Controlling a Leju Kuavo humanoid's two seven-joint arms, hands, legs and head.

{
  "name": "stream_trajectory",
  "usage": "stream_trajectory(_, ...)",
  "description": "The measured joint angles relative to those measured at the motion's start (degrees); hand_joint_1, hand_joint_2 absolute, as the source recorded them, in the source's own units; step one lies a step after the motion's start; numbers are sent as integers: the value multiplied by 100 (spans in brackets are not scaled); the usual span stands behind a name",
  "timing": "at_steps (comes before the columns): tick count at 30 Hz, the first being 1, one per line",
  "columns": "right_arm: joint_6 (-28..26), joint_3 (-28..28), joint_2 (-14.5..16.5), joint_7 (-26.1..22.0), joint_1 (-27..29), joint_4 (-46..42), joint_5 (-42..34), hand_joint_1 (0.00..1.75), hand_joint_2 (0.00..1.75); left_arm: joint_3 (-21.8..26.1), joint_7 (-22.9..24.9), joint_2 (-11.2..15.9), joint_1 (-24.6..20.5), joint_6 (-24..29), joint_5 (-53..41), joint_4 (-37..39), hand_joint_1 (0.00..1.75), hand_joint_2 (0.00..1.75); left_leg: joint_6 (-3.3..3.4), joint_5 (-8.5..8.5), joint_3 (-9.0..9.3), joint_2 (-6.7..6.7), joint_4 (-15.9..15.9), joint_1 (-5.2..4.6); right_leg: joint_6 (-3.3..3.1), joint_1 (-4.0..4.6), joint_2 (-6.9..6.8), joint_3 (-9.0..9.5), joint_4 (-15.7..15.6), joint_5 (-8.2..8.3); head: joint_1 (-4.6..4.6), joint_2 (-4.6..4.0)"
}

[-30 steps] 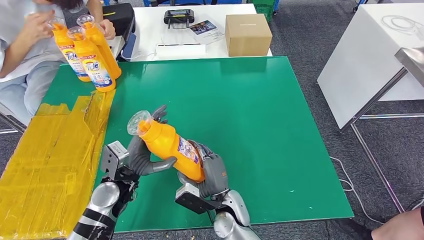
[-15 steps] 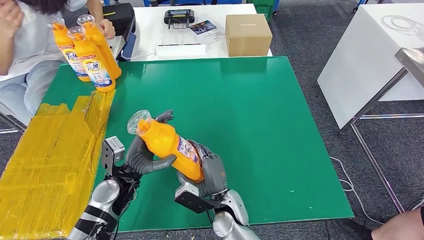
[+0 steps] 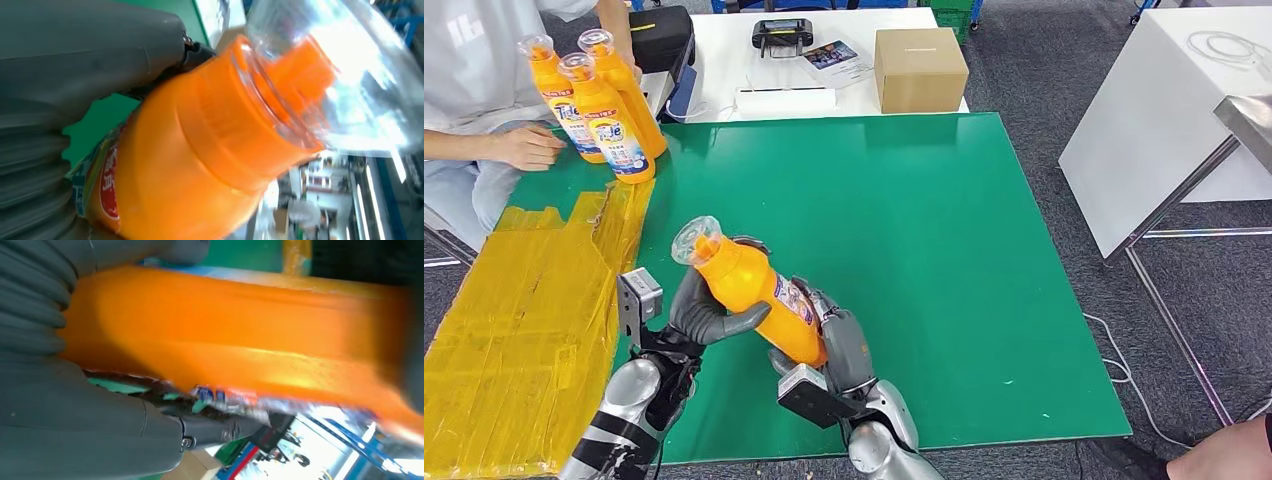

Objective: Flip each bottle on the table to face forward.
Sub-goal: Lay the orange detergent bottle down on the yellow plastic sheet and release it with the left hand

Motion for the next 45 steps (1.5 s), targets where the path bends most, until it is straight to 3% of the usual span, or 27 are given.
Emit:
stream_trajectory(5,54,1,-10,-65,48,-222,-105,0,175,98,-107,-1,39,331,-243,-82,175,175,0,0,0,-3,0,0,0,0,-1,0,0,0,0,0)
stream_trajectory(8,248,-5,-50,-131,142,-477,-350,0,175,168,-315,2,88,1139,-1001,-196,175,175,0,0,0,-2,0,0,0,0,-1,0,0,0,1,0)
stream_trajectory(12,557,-22,-169,-176,345,-1104,-699,0,0,367,-472,44,151,3054,-2966,-346,175,175,0,-1,-1,-2,0,0,0,-1,-1,-1,0,0,-1,0)
stream_trajectory(14,682,-49,-241,-180,448,-1459,-897,0,0,489,-376,99,175,4016,-4150,-327,175,175,0,-1,0,-1,0,0,0,0,-1,-1,0,-1,-1,0)
stream_trajectory(16,781,-95,-320,-181,542,-1797,-1069,0,87,614,-245,167,189,4663,-5063,-230,175,175,-1,-1,0,-1,0,0,0,0,-1,-2,0,-1,-1,0)
stream_trajectory(18,831,-137,-392,-183,611,-2062,-1152,0,175,714,-174,221,205,4917,-5465,-119,175,175,0,-1,0,0,0,0,0,0,-1,-2,0,-1,-1,0)
stream_trajectory(20,849,-164,-447,-207,660,-2243,-1217,0,175,803,-97,245,221,4969,-5888,-46,175,175,0,0,0,-1,0,0,0,0,-1,-1,0,-1,0,0)
stream_trajectory(23,856,-217,-520,-285,732,-2483,-1409,0,175,1161,237,209,257,4987,-7654,-7,175,175,0,0,0,-1,0,-1,0,-1,-1,0,0,0,1,0)
stream_trajectory(25,875,-275,-574,-328,775,-2653,-1605,0,175,1390,874,262,281,4989,-8771,8,175,175,0,0,1,4,0,-2,0,-2,2,-2,0,0,2,0)
stream_trajectory(27,937,-349,-637,-352,807,-2817,-1834,0,175,1361,1887,528,264,4989,-9290,105,175,175,0,-1,3,10,0,-2,-1,-2,7,-6,0,0,2,0)
stream_trajectory(29,1027,-425,-699,-350,825,-2961,-2033,0,175,1115,2821,915,214,4989,-9395,285,175,175,-1,-1,5,11,0,4,-1,0,9,-7,0,1,-2,0)
stream_trajectory(31,1141,-503,-757,-300,829,-3072,-2228,0,175,825,3404,1285,183,4989,-9427,467,175,175,-2,0,5,6,0,11,-2,6,6,-6,0,-1,-2,0)
stream_trajectory(35,1320,-629,-848,-172,829,-3186,-2527,0,175,203,3996,1862,167,4989,-9466,796,175,175,-3,0,1,7,-1,13,-3,12,6,-6,1,-1,0,0)
stream_trajectory(39,1407,-695,-906,-154,827,-3228,-2663,0,175,-139,4184,2170,135,4990,-9467,976,175,175,-2,0,0,6,0,11,-3,8,5,-6,0,-1,2,0)
stream_trajectory(41,1522,-712,-933,-154,816,-3228,-2814,0,175,-438,4600,2340,48,4990,-9467,1099,175,175,-2,0,0,4,0,10,-3,7,4,-5,0,-1,2,0)
stream_trajectory(45,1686,-725,-1009,-163,741,-3228,-3007,0,175,-1535,5591,2751,-325,4990,-9468,1456,175,175,-2,1,1,3,0,9,-2,7,4,-1,0,0,0,0)
